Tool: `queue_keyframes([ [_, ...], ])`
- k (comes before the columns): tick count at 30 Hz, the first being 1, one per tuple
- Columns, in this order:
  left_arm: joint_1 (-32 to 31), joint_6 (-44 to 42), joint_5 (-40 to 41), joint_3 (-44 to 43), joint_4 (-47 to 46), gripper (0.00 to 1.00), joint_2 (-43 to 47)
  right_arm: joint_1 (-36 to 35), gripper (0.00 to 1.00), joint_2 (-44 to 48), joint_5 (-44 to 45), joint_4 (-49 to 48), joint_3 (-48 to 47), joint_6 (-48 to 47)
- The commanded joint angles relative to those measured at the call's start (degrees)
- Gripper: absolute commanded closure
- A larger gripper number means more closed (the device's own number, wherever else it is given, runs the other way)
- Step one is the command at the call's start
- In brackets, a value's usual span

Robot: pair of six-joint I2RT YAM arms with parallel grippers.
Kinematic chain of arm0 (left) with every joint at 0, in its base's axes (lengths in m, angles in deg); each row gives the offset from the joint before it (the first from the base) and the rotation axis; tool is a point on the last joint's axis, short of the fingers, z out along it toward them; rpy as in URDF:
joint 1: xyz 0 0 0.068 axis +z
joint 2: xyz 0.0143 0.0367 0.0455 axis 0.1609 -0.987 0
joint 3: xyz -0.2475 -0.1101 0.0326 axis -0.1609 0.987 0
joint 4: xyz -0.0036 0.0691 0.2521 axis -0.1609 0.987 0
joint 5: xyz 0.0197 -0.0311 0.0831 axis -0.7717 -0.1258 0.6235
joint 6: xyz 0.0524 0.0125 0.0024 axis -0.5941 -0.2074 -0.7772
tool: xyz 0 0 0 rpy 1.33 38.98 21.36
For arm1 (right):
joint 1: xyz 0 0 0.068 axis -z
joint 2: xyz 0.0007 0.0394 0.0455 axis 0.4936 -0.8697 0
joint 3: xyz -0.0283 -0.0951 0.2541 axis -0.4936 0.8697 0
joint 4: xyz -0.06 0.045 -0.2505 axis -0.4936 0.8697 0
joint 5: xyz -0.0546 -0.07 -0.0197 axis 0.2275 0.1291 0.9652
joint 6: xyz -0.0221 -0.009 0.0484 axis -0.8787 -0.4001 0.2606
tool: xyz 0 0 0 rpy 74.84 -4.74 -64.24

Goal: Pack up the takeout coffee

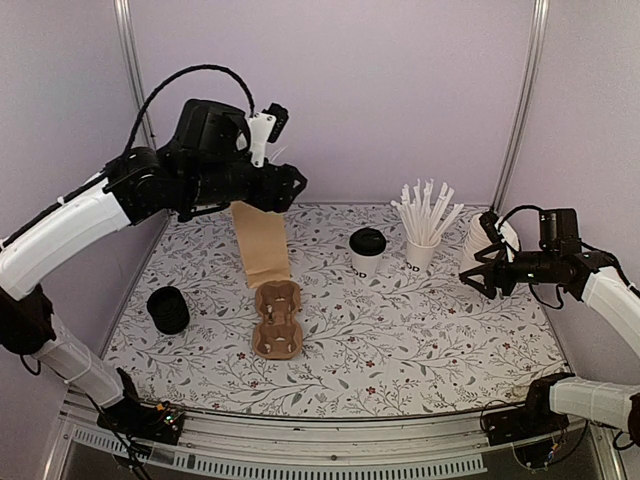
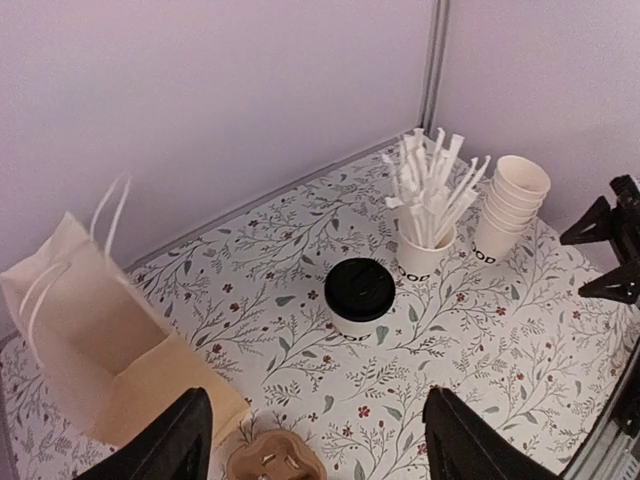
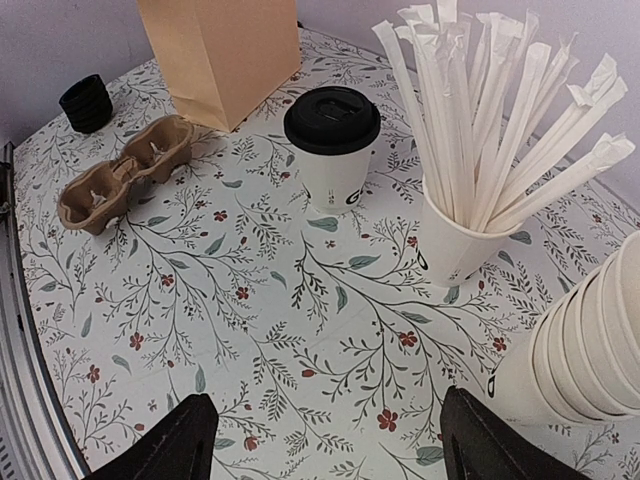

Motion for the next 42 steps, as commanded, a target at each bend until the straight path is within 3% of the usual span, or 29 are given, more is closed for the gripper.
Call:
queue_keyframes([
  [1, 9.07, 10.47, 7.08, 7.08, 6.83, 0.26, 5.14, 0.25, 0.20, -0.46, -0.37, 0.48, 0.43, -0.59],
  [7, 19.83, 13.59, 2.17, 13.91, 3.72, 0.28, 8.02, 0.19, 0.20, -0.63, -0.47, 0.52, 0.49, -0.59],
  [11, 25.03, 12.66, -3.43, 14.14, 1.58, 0.38, 5.30, 0.22, 0.20, -0.60, -0.25, 0.57, 0.51, -0.59],
  [19, 31.60, 11.71, -9.11, 10.49, -0.54, 0.46, -1.73, 0.24, 0.20, -0.65, 0.19, 0.57, 0.60, -0.61],
  [23, 33.29, 11.17, -11.53, 8.44, -0.62, 0.52, -5.29, 0.22, 0.20, -0.76, 0.33, 0.57, 0.60, -0.63],
  [36, 33.50, 6.90, -10.33, 1.57, -1.93, 0.99, -5.18, 0.26, 0.20, -0.42, 0.67, 0.58, 0.60, -0.76],
  [42, 33.49, 5.85, -11.66, 0.75, -1.34, 1.00, -2.65, 0.22, 0.20, -0.09, 0.85, 0.57, 0.61, -0.78],
])
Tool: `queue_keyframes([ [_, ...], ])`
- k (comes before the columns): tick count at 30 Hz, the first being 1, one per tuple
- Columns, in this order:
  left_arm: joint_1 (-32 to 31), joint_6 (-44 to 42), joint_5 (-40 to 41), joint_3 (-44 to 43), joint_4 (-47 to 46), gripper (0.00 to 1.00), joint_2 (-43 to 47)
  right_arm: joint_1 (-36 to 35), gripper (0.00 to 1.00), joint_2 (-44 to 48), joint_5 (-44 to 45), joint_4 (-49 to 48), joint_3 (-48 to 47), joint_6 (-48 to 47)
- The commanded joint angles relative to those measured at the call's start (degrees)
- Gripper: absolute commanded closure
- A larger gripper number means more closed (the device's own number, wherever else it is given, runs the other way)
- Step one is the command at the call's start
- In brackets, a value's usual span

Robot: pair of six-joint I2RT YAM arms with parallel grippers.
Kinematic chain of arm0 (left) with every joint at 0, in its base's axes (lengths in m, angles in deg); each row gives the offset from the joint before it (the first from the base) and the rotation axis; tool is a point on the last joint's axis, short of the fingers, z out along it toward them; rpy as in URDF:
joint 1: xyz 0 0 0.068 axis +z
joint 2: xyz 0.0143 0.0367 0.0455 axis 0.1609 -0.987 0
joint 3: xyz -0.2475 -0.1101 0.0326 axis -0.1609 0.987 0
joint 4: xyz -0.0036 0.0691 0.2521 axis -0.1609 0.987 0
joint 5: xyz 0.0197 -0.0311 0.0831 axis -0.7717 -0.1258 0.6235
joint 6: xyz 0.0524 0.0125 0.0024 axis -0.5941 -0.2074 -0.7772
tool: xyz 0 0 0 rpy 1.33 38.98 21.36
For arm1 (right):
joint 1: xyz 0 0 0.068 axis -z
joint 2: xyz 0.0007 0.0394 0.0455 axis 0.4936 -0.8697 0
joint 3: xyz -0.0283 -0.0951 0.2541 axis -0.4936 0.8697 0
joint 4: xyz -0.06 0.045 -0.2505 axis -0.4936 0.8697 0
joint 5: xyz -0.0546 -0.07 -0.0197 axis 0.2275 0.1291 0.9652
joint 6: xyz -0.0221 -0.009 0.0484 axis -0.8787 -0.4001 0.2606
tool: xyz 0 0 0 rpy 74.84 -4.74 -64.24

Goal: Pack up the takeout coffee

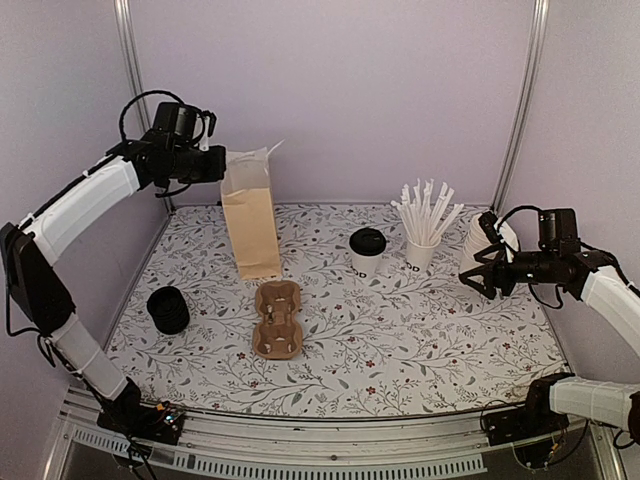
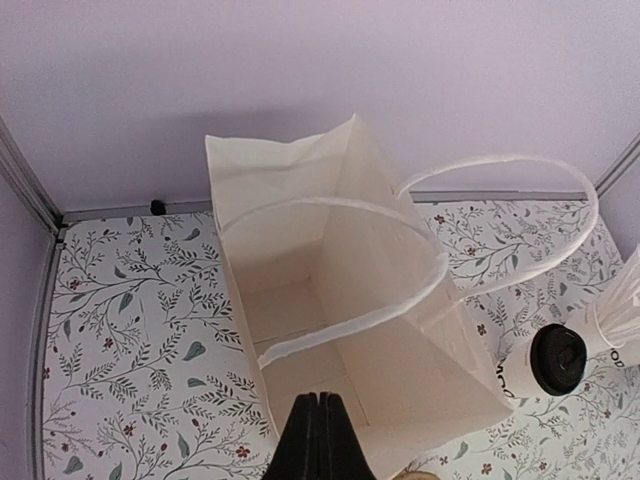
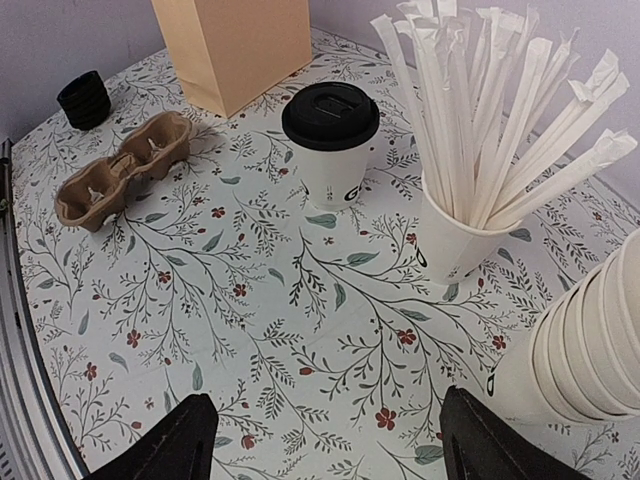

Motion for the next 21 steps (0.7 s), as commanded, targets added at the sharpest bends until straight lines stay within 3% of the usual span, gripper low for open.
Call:
queue_keyframes([
  [1, 0.48, -1.44, -1.08, -1.96, 0.57, 1.00, 3.05, 0.22, 0.20, 0.37, 0.72, 0.55, 0.63, -0.35],
  [2, 0.44, -1.27, -0.69, -2.26, 1.23, 0.92, 2.97, 0.24, 0.20, 0.48, 0.72, 0.55, 0.68, -0.39],
  [5, 0.46, -0.71, 1.13, -3.75, 3.34, 0.51, 1.54, 0.26, 0.20, 0.37, 0.63, 0.57, 0.62, -0.43],
  [6, 0.46, -0.68, 1.30, -4.52, 4.09, 0.45, 0.69, 0.22, 0.20, 0.36, 0.63, 0.57, 0.60, -0.44],
  [9, 0.47, -0.85, 1.42, -7.62, 6.51, 0.41, -2.95, 0.26, 0.20, 0.44, 0.70, 0.57, 0.64, -0.39],
  [21, 0.45, -3.34, 3.31, -17.47, 8.88, 0.40, -13.25, 0.27, 0.20, 1.14, 1.14, 0.52, 0.78, -0.35],
])
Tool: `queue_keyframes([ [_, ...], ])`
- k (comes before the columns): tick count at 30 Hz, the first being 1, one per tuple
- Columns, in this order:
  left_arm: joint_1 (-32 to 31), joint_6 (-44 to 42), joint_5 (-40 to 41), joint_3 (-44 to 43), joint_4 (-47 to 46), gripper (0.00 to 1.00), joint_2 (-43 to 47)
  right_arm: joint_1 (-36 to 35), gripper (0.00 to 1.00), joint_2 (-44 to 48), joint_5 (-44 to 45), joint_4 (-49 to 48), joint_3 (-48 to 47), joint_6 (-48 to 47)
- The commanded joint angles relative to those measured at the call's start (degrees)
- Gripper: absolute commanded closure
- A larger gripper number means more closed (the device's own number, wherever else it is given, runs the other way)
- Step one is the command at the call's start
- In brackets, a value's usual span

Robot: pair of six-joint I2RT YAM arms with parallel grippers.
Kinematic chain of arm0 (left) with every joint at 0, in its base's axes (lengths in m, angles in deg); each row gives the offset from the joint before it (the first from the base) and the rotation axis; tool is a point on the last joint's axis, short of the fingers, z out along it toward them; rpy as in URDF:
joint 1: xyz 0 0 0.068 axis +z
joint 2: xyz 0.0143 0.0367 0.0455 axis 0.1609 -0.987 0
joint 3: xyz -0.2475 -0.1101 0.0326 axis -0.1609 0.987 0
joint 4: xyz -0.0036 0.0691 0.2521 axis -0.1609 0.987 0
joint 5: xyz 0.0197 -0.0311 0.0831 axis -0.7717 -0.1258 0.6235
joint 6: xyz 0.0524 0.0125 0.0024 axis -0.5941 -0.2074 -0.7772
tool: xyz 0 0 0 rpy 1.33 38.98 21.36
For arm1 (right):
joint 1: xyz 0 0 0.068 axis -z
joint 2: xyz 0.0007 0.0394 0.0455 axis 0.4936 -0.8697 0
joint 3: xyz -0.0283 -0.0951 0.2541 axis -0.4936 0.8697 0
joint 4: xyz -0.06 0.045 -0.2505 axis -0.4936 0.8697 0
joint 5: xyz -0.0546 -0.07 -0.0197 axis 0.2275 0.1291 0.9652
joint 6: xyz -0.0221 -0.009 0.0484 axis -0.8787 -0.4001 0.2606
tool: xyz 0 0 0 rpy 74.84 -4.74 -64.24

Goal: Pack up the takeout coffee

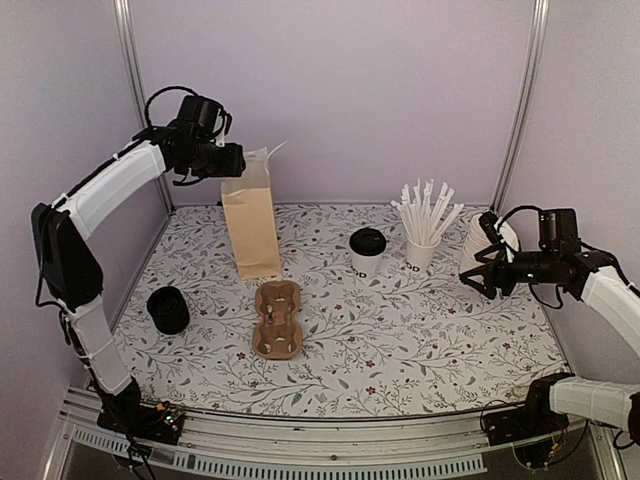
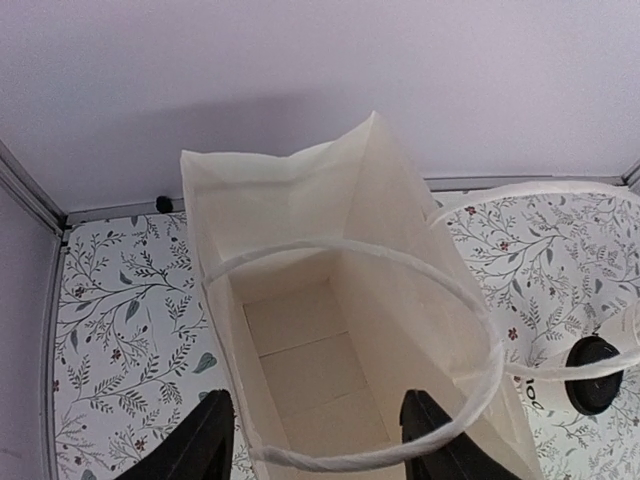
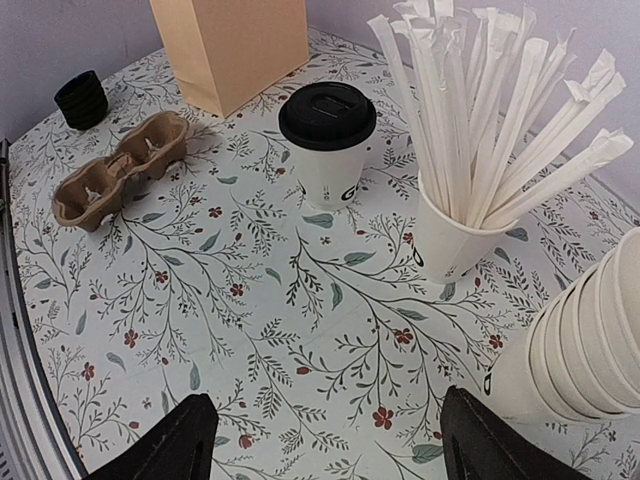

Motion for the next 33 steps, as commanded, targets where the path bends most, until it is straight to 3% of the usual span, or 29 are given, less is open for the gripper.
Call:
queue_keyframes([
  [1, 0.45, -1.60, 1.31, -3.77, 1.58, 0.41, -1.79, 0.25, 0.20, 0.95, 0.72, 0.50, 0.75, -0.33],
  [6, 0.44, -1.95, 3.51, -3.88, 1.04, 0.54, -2.50, 0.28, 0.20, 0.82, 0.81, 0.51, 0.75, -0.36],
  [13, 0.43, -3.66, 4.98, -3.37, -1.56, 0.99, -1.88, 0.26, 0.20, 0.69, 0.90, 0.55, 0.75, -0.41],
  [23, -5.72, -11.94, 0.67, 3.41, -18.00, 1.00, 10.63, 0.26, 0.20, 0.47, 1.29, 0.46, 0.75, -0.41],
  [33, -16.76, -12.32, -5.76, 5.56, -17.49, 1.00, 20.05, 0.29, 0.20, 0.12, 1.95, 0.11, 0.67, 0.01],
])
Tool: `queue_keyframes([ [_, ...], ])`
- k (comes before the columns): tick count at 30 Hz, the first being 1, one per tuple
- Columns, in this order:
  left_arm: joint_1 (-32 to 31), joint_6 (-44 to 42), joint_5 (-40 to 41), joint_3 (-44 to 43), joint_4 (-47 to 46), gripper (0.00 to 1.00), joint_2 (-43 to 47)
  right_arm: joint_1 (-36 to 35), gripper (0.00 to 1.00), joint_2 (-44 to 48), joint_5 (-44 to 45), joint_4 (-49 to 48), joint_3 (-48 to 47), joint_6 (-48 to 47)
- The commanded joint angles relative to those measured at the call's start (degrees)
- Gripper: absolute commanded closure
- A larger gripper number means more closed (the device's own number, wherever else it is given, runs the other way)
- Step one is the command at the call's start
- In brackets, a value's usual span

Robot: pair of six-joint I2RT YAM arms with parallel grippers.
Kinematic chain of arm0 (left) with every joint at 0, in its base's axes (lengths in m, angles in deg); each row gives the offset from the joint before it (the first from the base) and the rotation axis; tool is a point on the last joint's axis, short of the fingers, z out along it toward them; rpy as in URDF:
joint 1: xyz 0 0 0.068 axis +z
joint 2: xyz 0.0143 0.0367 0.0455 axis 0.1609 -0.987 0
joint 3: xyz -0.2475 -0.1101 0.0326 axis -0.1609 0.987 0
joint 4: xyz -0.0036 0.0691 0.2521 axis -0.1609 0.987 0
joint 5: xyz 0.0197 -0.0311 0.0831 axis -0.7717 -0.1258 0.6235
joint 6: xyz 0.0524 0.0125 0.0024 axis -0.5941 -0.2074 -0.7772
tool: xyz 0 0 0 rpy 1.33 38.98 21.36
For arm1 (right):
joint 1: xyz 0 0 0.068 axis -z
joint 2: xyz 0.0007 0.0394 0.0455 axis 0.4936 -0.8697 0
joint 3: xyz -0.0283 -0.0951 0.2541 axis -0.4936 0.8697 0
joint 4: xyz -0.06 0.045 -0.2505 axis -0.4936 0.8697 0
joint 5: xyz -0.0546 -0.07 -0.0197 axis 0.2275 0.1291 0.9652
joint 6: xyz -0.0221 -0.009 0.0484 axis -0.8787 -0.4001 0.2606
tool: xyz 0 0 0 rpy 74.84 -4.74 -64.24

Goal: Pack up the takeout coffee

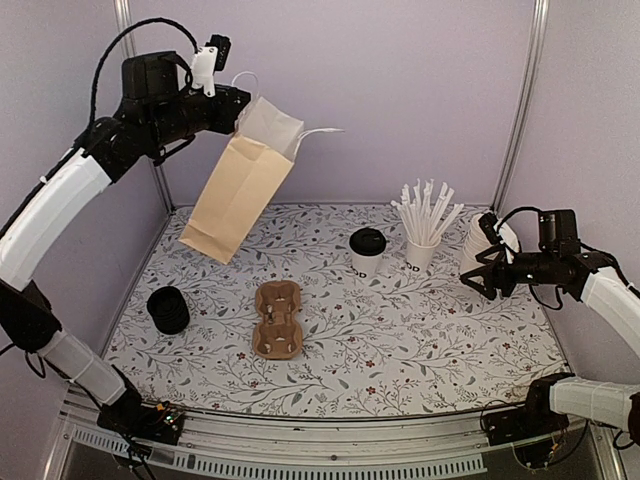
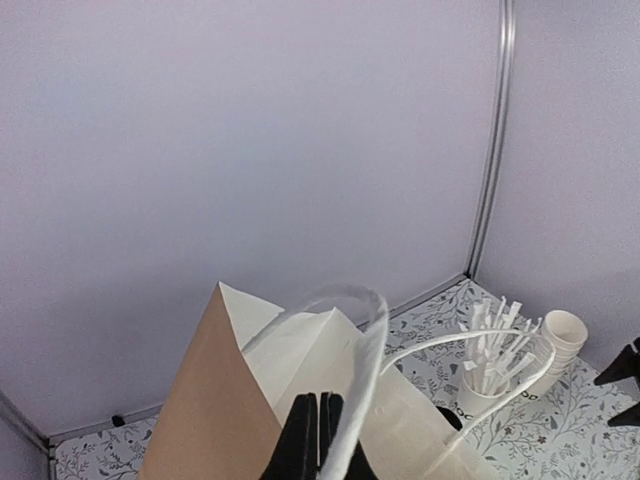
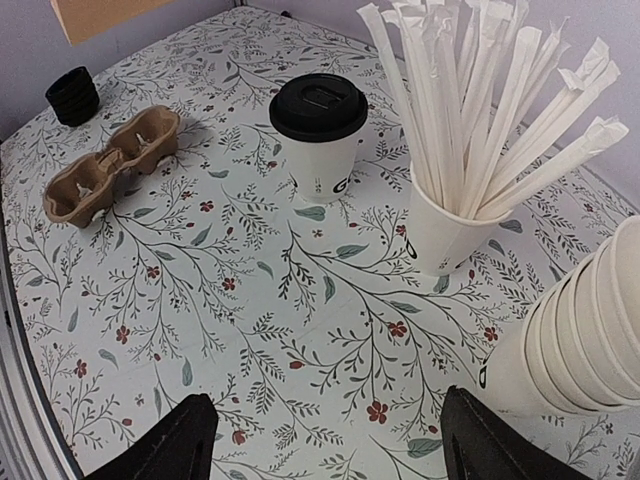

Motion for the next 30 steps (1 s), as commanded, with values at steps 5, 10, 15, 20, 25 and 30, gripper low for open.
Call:
queue_keyframes([
  [5, -9.19, 1.14, -13.19, 7.21, -1.62, 1.00, 7.56, 0.22, 0.20, 0.25, 0.47, 0.09, 0.27, 0.31],
  [10, -11.49, 5.08, -23.29, 15.50, -7.04, 1.00, 13.77, 0.21, 0.20, 0.09, 0.53, -0.12, 0.27, 0.42],
  [15, -11.61, 8.08, -31.32, 21.79, -13.16, 1.00, 16.94, 0.22, 0.20, -0.08, 0.80, -0.22, 0.27, 0.42],
  [20, -12.35, 11.77, -41.10, 25.34, -18.84, 1.00, 14.76, 0.24, 0.19, -0.17, 1.14, -0.22, 0.27, 0.50],
  [25, -13.36, 13.14, -45.20, 27.86, -25.30, 1.00, 12.34, 0.27, 0.20, 0.06, 1.99, -0.36, 0.27, 0.59],
  [30, -13.60, 13.52, -49.20, 27.83, -28.30, 1.00, 8.24, 0.35, 0.20, 0.57, 2.45, -0.39, 0.27, 0.64],
])
